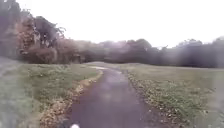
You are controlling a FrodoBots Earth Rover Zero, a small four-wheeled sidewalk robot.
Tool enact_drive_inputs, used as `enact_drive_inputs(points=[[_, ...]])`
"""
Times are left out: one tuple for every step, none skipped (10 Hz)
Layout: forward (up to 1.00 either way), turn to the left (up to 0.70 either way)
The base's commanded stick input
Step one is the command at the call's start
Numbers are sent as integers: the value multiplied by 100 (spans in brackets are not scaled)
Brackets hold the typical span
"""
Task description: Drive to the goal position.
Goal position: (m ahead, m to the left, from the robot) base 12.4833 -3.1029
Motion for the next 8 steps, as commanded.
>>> enact_drive_inputs(points=[[85,0],[85,0],[85,0],[85,0],[85,0],[85,0],[85,0],[85,0]])
